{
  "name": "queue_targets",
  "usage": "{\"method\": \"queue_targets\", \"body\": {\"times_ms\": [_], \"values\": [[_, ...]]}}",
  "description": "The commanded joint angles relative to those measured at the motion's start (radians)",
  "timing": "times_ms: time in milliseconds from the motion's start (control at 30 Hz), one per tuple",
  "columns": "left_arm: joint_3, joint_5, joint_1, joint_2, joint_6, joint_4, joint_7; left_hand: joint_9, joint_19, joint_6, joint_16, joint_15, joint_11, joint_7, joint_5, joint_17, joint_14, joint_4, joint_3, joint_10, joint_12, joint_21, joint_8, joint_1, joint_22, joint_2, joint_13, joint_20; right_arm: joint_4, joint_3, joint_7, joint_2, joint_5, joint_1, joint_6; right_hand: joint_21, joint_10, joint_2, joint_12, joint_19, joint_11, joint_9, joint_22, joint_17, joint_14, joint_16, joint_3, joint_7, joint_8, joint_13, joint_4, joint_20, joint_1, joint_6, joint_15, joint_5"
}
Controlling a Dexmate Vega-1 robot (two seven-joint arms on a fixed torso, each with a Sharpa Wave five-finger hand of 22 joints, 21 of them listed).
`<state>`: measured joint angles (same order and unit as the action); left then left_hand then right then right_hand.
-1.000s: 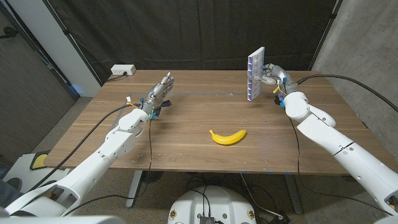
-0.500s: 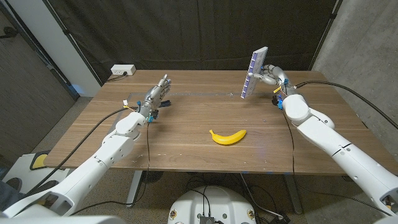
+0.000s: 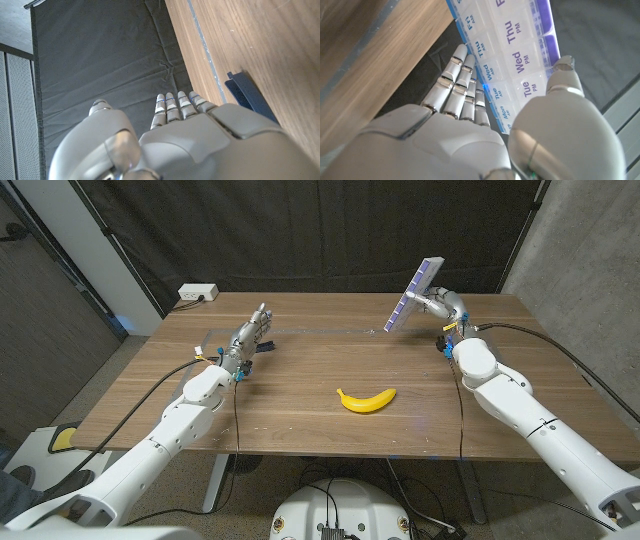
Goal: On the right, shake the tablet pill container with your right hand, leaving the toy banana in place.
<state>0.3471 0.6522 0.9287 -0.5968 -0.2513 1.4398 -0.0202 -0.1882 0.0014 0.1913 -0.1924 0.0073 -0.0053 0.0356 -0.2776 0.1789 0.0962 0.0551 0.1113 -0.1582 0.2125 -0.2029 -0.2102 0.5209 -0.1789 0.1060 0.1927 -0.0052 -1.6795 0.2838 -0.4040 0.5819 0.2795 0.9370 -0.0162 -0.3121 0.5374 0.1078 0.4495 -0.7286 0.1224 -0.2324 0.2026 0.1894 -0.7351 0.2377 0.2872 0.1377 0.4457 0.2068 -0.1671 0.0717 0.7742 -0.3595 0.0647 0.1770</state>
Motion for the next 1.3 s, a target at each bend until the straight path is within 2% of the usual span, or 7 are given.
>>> {"method": "queue_targets", "body": {"times_ms": [33,200,333,533,833,933,1300], "values": [[-0.003,0.000,0.003,-0.003,0.001,0.004,0.004,-0.004,-0.006,0.010,0.001,0.000,0.006,0.003,0.004,0.005,0.006,0.001,0.009,-0.005,-0.004,-0.001,0.001,-0.001,-0.004,0.006,0.003,-0.005,0.078,-0.160,-0.089,-0.174,0.299,0.065,-0.207,-0.006,0.262,-0.165,0.014,-0.012,-0.246,-0.025,0.006,0.004,-0.025,0.009,0.054,-0.248,0.046,0.016,0.028,0.112,0.101,-0.264,0.144,0.006],[0.002,-0.003,-0.004,0.000,0.003,0.003,0.001,-0.004,-0.006,0.010,0.001,0.000,0.006,0.003,0.004,0.005,0.006,0.001,0.009,-0.006,-0.004,-0.001,0.001,-0.001,-0.004,0.006,0.003,-0.006,0.109,-0.225,-0.054,-0.228,0.461,0.068,-0.257,-0.011,0.264,-0.169,0.013,-0.023,-0.241,-0.025,0.007,0.006,-0.035,0.011,0.053,-0.244,0.046,0.017,0.033,0.113,0.095,-0.268,0.144,0.004],[0.008,-0.006,-0.010,0.001,0.009,0.002,-0.001,-0.004,-0.006,0.010,0.001,0.000,0.006,0.004,0.004,0.005,0.006,0.002,0.010,-0.005,-0.004,-0.001,0.002,0.000,-0.004,0.007,0.003,-0.006,0.112,-0.207,-0.060,-0.194,0.449,0.064,-0.231,-0.015,0.266,-0.174,0.012,-0.030,-0.239,-0.025,0.007,0.006,-0.053,0.016,0.055,-0.241,0.047,0.017,0.035,0.113,0.093,-0.274,0.146,0.004],[0.011,-0.007,-0.010,0.006,0.013,0.001,0.004,-0.004,-0.006,0.011,0.001,0.000,0.006,0.004,0.004,0.005,0.006,0.002,0.010,-0.005,-0.004,-0.001,0.002,0.000,-0.004,0.007,0.003,-0.005,0.040,-0.069,-0.208,-0.061,0.135,0.031,-0.078,-0.016,0.266,-0.174,0.011,-0.029,-0.238,-0.025,0.008,0.006,-0.056,0.015,0.056,-0.238,0.046,0.017,0.034,0.112,0.094,-0.272,0.147,0.003],[0.004,-0.004,0.021,-0.003,0.024,0.031,0.031,-0.004,-0.006,0.009,0.001,0.001,0.005,0.005,0.005,0.005,0.006,0.002,0.011,-0.006,-0.004,-0.001,0.003,0.001,-0.004,0.008,0.003,-0.004,-0.054,0.153,-0.210,0.129,-0.372,-0.065,0.088,-0.011,0.256,-0.159,0.004,-0.014,-0.241,-0.024,0.008,0.004,-0.041,0.002,0.052,-0.245,0.040,0.018,0.028,0.110,0.093,-0.266,0.144,0.001],[-0.002,-0.004,0.036,-0.008,0.023,0.045,0.042,-0.004,-0.006,0.010,0.001,0.001,0.005,0.003,0.005,0.005,0.006,0.002,0.011,-0.006,-0.004,-0.001,0.003,0.001,-0.004,0.008,0.003,-0.004,-0.078,0.227,-0.146,0.177,-0.519,-0.116,0.119,-0.010,0.255,-0.156,0.002,-0.011,-0.243,-0.023,0.008,0.004,-0.035,-0.002,0.051,-0.248,0.037,0.017,0.028,0.114,0.092,-0.263,0.147,0.001],[-0.010,-0.006,0.061,-0.015,0.016,0.073,0.058,-0.004,-0.007,0.011,0.001,0.001,0.005,0.003,0.006,0.005,0.005,0.003,0.012,-0.005,-0.005,-0.001,0.003,0.002,-0.004,0.009,0.003,-0.004,-0.025,0.346,0.127,0.172,-0.603,-0.238,-0.084,-0.017,0.259,-0.167,-0.001,-0.028,-0.251,-0.017,0.009,0.007,-0.051,0.000,0.062,-0.261,0.035,0.018,0.022,0.132,0.107,-0.276,0.160,0.006]]}}
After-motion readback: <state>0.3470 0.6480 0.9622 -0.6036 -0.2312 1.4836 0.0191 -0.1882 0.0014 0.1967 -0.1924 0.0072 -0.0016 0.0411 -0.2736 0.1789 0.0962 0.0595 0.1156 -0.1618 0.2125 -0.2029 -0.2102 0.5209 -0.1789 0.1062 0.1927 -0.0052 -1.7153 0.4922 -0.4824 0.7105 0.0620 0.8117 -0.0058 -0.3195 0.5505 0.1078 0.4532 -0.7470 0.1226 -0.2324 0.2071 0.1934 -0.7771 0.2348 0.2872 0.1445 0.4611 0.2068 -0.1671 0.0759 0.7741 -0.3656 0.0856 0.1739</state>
